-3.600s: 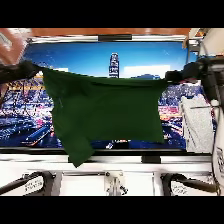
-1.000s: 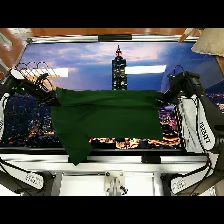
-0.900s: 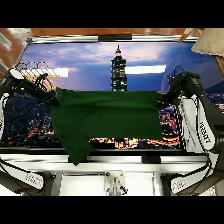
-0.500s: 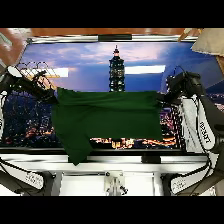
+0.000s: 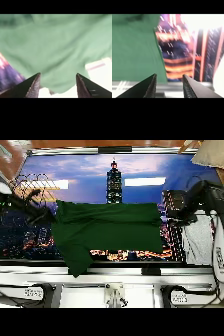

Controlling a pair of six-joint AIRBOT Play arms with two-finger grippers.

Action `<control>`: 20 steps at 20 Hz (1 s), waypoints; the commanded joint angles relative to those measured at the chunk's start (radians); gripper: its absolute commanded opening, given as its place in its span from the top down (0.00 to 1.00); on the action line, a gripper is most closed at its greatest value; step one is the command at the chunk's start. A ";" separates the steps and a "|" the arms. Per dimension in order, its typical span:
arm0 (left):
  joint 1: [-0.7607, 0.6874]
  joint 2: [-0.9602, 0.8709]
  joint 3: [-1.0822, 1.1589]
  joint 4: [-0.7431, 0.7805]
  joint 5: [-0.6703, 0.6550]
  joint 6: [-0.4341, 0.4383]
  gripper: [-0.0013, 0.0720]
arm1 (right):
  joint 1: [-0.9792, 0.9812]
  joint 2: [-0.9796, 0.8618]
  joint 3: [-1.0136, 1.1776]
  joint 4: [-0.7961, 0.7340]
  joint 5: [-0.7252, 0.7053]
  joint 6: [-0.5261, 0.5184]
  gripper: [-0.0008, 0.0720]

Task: Fold the shirts.

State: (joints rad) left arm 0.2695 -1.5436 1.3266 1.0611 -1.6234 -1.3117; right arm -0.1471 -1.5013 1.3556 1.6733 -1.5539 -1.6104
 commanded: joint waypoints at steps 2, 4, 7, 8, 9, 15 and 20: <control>0.087 0.320 -0.513 -0.039 0.173 0.065 0.32 | -0.109 0.180 -0.192 -0.002 0.035 -0.036 0.36; 0.141 0.432 -0.673 -0.051 0.242 0.114 0.39 | -0.135 0.223 -0.259 0.034 0.058 -0.062 0.36; 0.168 0.469 -0.750 -0.052 0.262 0.149 0.38 | -0.138 0.235 -0.288 0.053 0.089 -0.074 0.36; 0.159 0.460 -0.759 -0.050 0.264 0.150 0.38 | -0.138 0.235 -0.288 0.074 0.103 -0.074 0.36; 0.151 0.447 -0.766 -0.042 0.275 0.149 0.37 | -0.138 0.235 -0.288 0.090 0.115 -0.074 0.36; 0.075 0.351 -0.779 -0.076 0.358 0.149 0.33 | -0.138 0.235 -0.288 0.098 0.122 -0.073 0.36; 0.008 0.319 -0.781 -0.104 0.398 0.148 0.36 | -0.138 0.235 -0.288 0.099 0.118 -0.070 0.36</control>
State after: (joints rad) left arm 0.3126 -1.2053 0.5499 0.9695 -1.2564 -1.1648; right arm -0.2852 -1.2675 1.0679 1.7691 -1.4345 -1.6836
